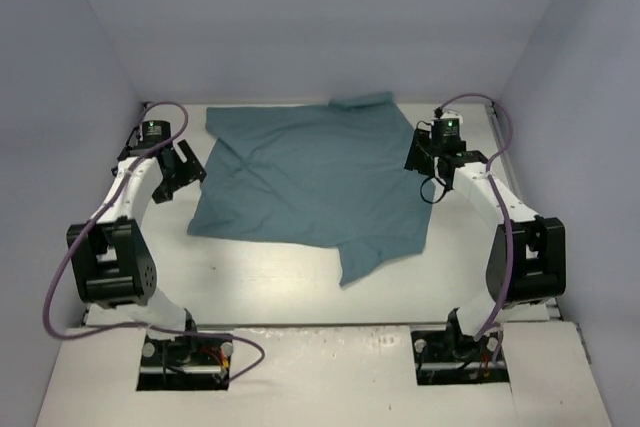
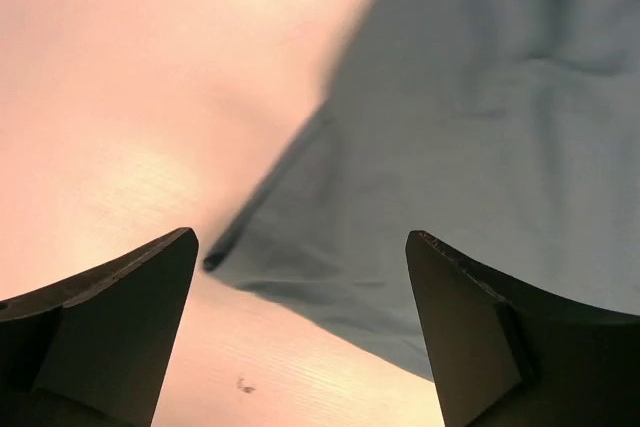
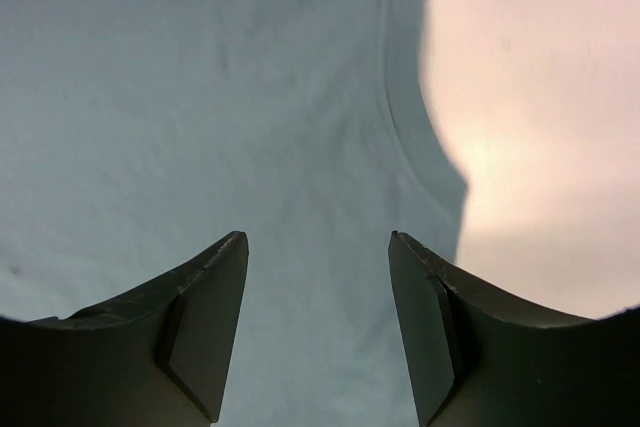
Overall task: Fold and stack the t-shirts
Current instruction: Flatten out the tshirt
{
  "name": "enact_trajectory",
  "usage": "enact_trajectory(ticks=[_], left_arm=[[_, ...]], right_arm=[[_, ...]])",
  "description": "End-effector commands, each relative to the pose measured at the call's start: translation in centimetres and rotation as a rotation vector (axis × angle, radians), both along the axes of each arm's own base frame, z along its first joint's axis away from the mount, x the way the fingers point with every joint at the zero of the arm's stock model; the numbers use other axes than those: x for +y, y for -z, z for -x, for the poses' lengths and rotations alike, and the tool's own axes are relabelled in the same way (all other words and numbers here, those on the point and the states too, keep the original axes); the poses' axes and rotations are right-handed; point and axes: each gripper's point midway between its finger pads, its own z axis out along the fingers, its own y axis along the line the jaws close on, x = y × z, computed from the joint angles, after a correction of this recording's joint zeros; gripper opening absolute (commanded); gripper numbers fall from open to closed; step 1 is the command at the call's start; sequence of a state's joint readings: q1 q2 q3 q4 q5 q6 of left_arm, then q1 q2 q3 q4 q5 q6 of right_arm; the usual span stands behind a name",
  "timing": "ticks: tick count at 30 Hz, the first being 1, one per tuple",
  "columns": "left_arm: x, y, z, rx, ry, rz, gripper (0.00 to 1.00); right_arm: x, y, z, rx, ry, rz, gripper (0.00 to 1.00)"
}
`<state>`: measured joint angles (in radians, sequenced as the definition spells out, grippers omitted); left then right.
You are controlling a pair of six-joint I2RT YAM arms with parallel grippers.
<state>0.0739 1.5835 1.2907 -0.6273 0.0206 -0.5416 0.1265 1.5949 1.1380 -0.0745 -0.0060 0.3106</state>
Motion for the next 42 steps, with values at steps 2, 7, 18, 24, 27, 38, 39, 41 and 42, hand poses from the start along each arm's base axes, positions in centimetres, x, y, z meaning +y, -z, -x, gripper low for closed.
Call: enact_trajectory(ticks=[2,7,18,24,27,38,39,41,42], left_arm=[[1.2,5.2,2.7,0.098,-0.152,0.099,0.77],[1.1,6.7,3.7,0.112,-0.155,0.135,0.71],[1.4,9.3,5.4,0.178,-0.152,0.109,0.29],[2.2,8.3,3.9,0.150,-0.148,0.073,0.00],[2.7,7.9,3.3,0.135,-0.168,0.067,0.00],[5.5,5.4,1.0,0.069,-0.239,0.064,0.10],[5.4,4.8,0.8,0.054,-0.228,0.066,0.20],[4.8,3.4,0.6,0.015,-0.198,0.086,0.48],[4.5,2.6,0.5,-0.006,-0.184,0.089,0.57]], right_arm=[[-0.7,1.9,4.1,0.042,0.081,-0.040,0.55],[-0.6,3.8,6.8,0.093,0.078,-0.062,0.55],[-1.1,8.8,9.9,0.246,0.141,-0.097,0.55],[-1.3,10.6,9.1,0.297,0.153,-0.074,0.45],[-1.9,10.7,7.1,0.290,0.171,-0.035,0.19],[-2.1,6.9,-3.2,0.141,0.153,0.023,0.09],[-1.8,6.1,-3.5,0.123,0.137,0.016,0.17],[-1.7,4.2,-3.3,0.086,0.101,0.019,0.30],[-1.6,3.5,-3.0,0.074,0.088,0.018,0.36]])
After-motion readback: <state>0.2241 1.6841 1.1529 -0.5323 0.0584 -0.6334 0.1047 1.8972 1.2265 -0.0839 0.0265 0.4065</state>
